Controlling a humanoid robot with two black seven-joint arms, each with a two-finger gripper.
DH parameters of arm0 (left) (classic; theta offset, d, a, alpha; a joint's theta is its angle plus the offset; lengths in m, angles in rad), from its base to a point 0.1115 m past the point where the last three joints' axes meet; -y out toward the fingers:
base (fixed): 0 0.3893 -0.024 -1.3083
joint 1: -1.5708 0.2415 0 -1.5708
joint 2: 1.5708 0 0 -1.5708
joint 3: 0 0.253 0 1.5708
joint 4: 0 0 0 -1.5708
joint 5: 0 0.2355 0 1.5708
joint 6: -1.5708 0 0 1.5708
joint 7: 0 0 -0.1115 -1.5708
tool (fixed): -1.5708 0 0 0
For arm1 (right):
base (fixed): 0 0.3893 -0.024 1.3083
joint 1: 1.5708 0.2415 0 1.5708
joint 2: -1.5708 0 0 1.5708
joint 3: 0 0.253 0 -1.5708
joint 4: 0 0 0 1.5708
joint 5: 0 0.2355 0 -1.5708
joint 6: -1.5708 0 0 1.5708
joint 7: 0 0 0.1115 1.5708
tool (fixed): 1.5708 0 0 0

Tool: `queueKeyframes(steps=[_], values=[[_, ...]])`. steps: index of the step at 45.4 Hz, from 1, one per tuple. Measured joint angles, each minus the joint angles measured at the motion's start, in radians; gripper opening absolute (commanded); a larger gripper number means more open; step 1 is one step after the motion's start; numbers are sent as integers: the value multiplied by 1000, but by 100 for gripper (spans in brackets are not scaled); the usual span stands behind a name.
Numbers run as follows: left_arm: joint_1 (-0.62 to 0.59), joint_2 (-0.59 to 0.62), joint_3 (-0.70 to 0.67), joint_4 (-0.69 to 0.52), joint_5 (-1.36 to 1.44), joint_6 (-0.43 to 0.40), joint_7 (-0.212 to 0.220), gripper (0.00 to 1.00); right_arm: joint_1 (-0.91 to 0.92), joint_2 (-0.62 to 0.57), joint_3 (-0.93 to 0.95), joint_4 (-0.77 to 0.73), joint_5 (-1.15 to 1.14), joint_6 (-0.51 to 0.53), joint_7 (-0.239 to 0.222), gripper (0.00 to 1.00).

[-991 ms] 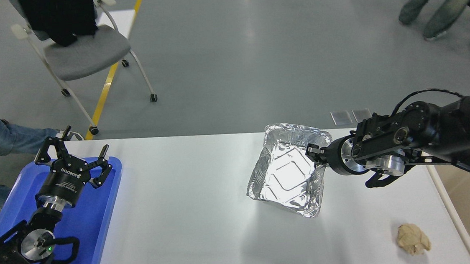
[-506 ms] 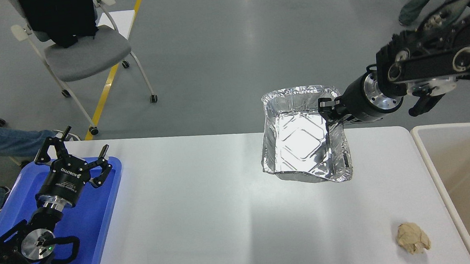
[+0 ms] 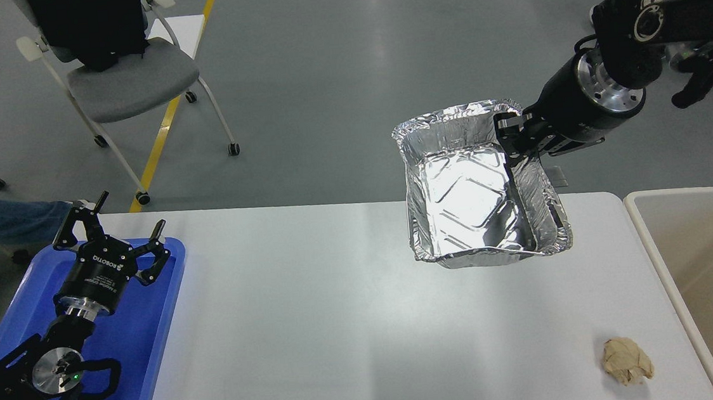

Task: Tidy desktop
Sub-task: 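Lift the foil tray with the right gripper toward the white bin, then release the foil tray into the white bin with the right gripper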

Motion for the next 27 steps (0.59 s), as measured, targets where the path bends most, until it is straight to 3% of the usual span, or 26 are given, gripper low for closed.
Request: queueKeyframes(steps=[11, 27], values=[[0, 0, 0, 0, 0, 0, 0, 99, 1, -53, -25, -18, -30, 30, 1, 0], [0, 0, 0, 0, 0, 0, 0, 99, -54, -272, -103, -114, -44, 50, 0, 0]])
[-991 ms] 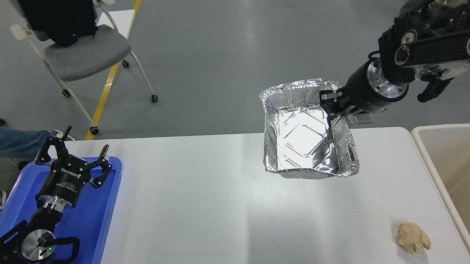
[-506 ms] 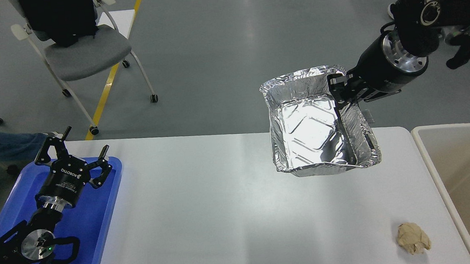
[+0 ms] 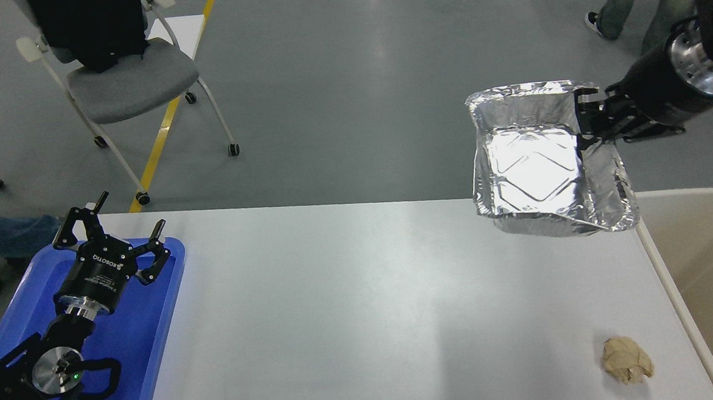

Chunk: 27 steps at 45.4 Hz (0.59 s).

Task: Tidy desktop
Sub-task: 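Release the foil tray into the white bin with the right gripper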

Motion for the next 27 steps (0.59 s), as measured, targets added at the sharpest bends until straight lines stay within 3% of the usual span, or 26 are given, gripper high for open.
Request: queueKeyframes(steps=[16, 27], values=[[0, 0, 0, 0, 0, 0, 0, 99, -334, -194, -9, -392, 14, 10, 0, 0], [0, 0, 0, 0, 0, 0, 0, 99, -728, -262, 183, -699, 33, 6, -2, 0]])
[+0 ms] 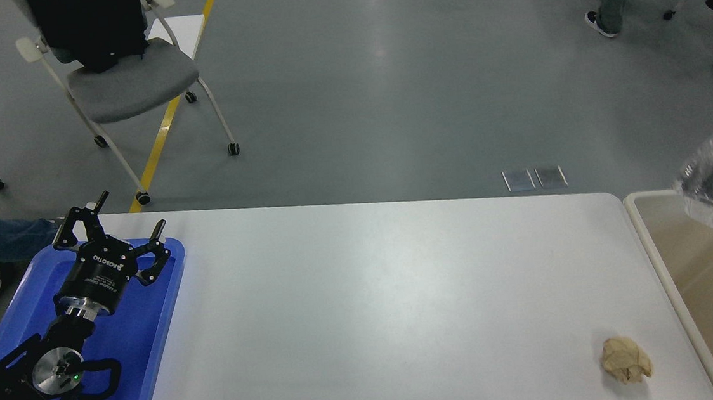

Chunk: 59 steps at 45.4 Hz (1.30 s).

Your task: Tidy desktop

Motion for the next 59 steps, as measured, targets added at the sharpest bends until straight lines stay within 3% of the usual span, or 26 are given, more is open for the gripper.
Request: queueKeyframes(steps=[12, 21, 54, 56, 59], values=[[0, 0, 0, 1, 0, 0, 0, 99, -413, 16, 303, -252, 6, -25, -3, 0], [0, 0, 0, 0, 0, 0, 0, 99, -609, 69, 481, -380, 4, -35, -3, 0], [0, 0, 0, 1, 0, 0, 0, 99, -755, 148, 606, -465, -5, -153, -5, 1], [0, 0, 0, 1, 0, 0, 0, 99, -755, 152, 607, -465, -5, -172, -5, 26], [0, 0, -1, 1, 0, 0, 0, 99, -757, 160, 608, -466, -5, -209, -6, 39]])
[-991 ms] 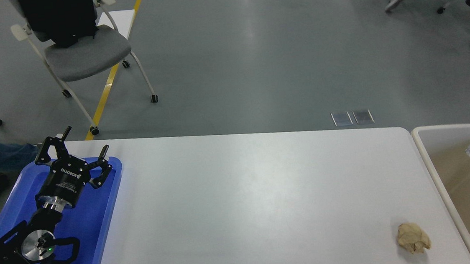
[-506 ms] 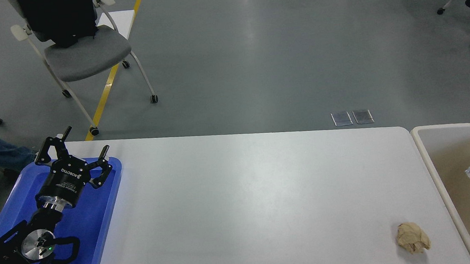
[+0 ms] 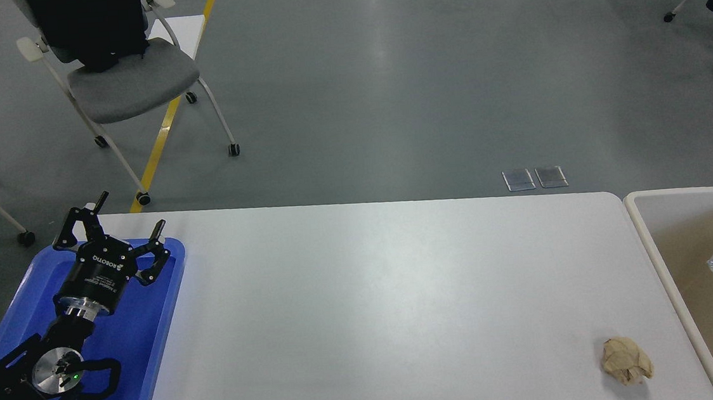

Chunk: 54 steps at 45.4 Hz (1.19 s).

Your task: Tidy desktop

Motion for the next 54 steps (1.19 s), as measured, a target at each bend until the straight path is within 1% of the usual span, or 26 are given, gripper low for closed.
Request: queueKeyframes(steps=[1, 4, 5, 7, 19, 23, 27, 36, 41, 44, 45, 54], values=[[0, 0, 0, 0, 0, 0, 0, 99, -1, 3, 0, 0, 0, -16, 0, 43], [0, 0, 0, 0, 0, 0, 0, 99, -6, 8, 1, 0, -1, -49, 0, 59], [0, 0, 0, 0, 0, 0, 0, 99, -8, 10, 1, 0, -1, -57, 0, 69], [0, 0, 0, 0, 0, 0, 0, 99, -12, 13, 1, 0, -1, -73, 0, 99], [0, 0, -1, 0, 0, 0, 0, 99, -13, 15, 18, 36, -2, -122, 1, 100], [0, 0, -1, 0, 0, 0, 0, 99, 14, -17, 28, 73, -3, -126, 1, 100], [0, 0, -1, 0, 0, 0, 0, 99, 56, -72, 31, 134, -11, -127, 1, 100], [0, 0, -1, -1, 0, 0, 0, 99, 220, -232, 31, 310, -98, -127, 2, 100], [0, 0, -1, -1, 0, 0, 0, 99, 326, -298, 30, 384, -142, -120, 2, 100], [0, 0, -1, -1, 0, 0, 0, 99, 397, -328, 29, 418, -161, -102, 2, 100], [0, 0, -1, -1, 0, 0, 0, 99, 447, -344, 28, 440, -171, -81, 2, 100], [0, 0, -1, -1, 0, 0, 0, 99, 652, -357, 1, 512, -196, 12, 2, 100]])
